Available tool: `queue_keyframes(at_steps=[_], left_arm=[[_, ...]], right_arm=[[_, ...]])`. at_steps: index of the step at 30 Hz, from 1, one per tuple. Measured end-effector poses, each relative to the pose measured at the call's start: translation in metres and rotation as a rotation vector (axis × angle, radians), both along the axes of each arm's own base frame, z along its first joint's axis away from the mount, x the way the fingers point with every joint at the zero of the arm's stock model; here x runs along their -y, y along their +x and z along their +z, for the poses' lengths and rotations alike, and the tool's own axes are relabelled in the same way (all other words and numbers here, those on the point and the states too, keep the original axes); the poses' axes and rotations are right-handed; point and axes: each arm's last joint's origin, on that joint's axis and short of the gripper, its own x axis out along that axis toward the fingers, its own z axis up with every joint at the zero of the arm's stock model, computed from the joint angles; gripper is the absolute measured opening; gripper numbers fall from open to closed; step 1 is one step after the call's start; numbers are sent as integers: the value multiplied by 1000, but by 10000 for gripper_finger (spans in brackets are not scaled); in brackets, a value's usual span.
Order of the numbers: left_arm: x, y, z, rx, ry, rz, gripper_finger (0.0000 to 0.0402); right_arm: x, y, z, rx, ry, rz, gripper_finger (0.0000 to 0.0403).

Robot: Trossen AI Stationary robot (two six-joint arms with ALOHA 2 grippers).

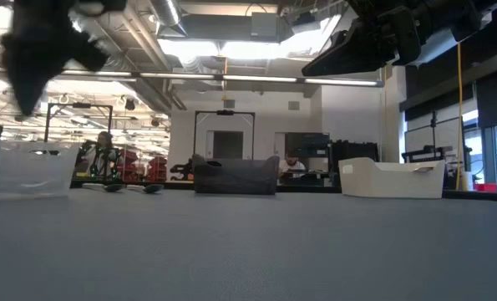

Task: Sort silverware by color (type)
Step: Put the right blue spoon into the transparent bin

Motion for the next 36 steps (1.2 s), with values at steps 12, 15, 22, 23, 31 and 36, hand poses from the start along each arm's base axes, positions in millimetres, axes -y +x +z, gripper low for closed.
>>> queue_keyframes(at_steps=[12,15,22,23,31,36], left_arm=[[-53,34,52,247,417,-194,115],[-74,45,44,217,426,-176,115],[-114,80,0,93,383,-230,115],[-118,85,-9,62,369,-238,115],[-123,113,-71,-125,326,-296,115],[-119,121,-88,-141,315,-301,115]], right_arm=[[-1,-2,-4,-43,72,5,120],[-2,-3,-7,-80,92,25,120],[0,-8,-15,-172,66,0,120],[0,-8,-16,-181,60,-8,120],[2,-10,-18,-209,35,-49,120],[2,-10,-18,-208,56,-61,120]])
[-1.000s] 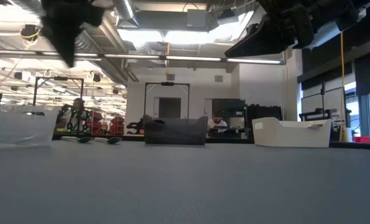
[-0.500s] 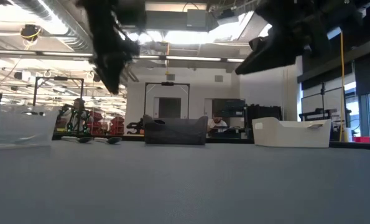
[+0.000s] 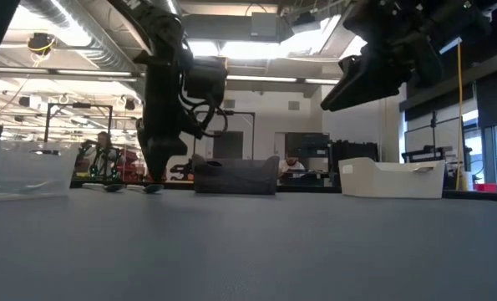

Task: Sort silverware by color (type)
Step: Put the right blue spoon into the transparent bin

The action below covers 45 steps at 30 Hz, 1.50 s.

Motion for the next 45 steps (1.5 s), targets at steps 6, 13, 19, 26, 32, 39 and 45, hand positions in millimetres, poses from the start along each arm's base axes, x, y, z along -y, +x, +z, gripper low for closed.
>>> queue_keyframes(at_steps=[6,13,19,26,32,39,45], left_arm=[[-2,2,-8,-24,59,20,115],[-3,4,-9,-15,61,18,115],[-9,3,-18,-37,57,50,115],[-14,4,-35,-113,93,53,114],[-11,6,-37,-125,138,35,65],[-5,5,-35,-173,194,-14,9],[25,5,-5,-111,150,-91,4]], right_arm=[[0,0,1,9,12,-8,120],[0,1,1,12,26,-17,120],[0,1,1,14,39,-25,120],[0,1,1,24,40,-25,120],[0,1,2,25,38,-24,120],[0,1,2,26,25,-15,120],[0,1,2,27,13,-7,120]])
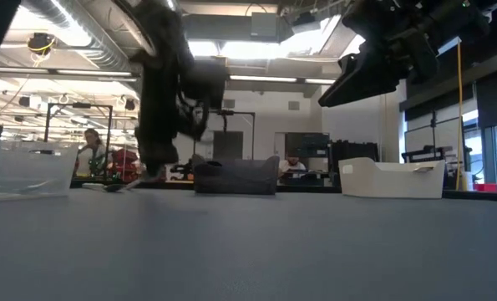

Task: Sort silverware by color (type)
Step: Put the right blue spoon into the transparent bin

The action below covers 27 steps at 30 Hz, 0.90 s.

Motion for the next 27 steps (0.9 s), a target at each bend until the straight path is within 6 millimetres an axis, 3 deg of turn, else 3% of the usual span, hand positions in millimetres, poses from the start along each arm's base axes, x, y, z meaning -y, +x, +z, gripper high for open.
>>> queue_keyframes(at_steps=[6,13,20,27], left_arm=[[53,-11,49,155,-88,-116,2],[108,-39,102,432,-146,-177,1],[137,-74,138,620,-321,-203,0],[145,-116,160,677,-454,-118,0]], right_arm=[[0,1,2,21,-37,25,120],[0,3,5,52,-76,53,120],[-1,4,7,70,-92,62,120],[-1,5,9,94,-96,66,120]])
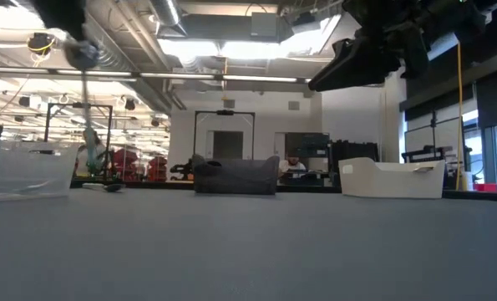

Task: Sort silverware by color (type)
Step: Put the right blue spoon into the transparent bin, then put the top blue spoon into the transparent bin

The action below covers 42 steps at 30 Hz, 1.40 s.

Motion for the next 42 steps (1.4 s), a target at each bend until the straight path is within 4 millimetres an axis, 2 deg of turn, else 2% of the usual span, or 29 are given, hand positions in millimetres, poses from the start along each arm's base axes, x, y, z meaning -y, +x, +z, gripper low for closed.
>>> queue_keyframes(at_steps=[10,15,21,27,36,39,42], left_arm=[[-10,-48,25,140,-66,68,0],[-11,-64,25,80,-137,125,0],[-15,-79,20,-12,-123,207,0],[-11,-78,8,-83,-98,228,8],[-7,-80,-38,-292,-64,242,53],[-7,-79,-39,-292,-65,242,73],[-7,-77,-27,-235,-82,242,89]], right_arm=[[0,0,0,-3,-7,4,120],[0,0,0,-2,7,-3,120],[0,0,0,-2,7,-4,120],[0,0,0,-2,7,-3,120],[0,0,0,-2,7,-3,120],[0,0,0,-2,7,-3,120],[0,0,0,1,8,-4,120]])
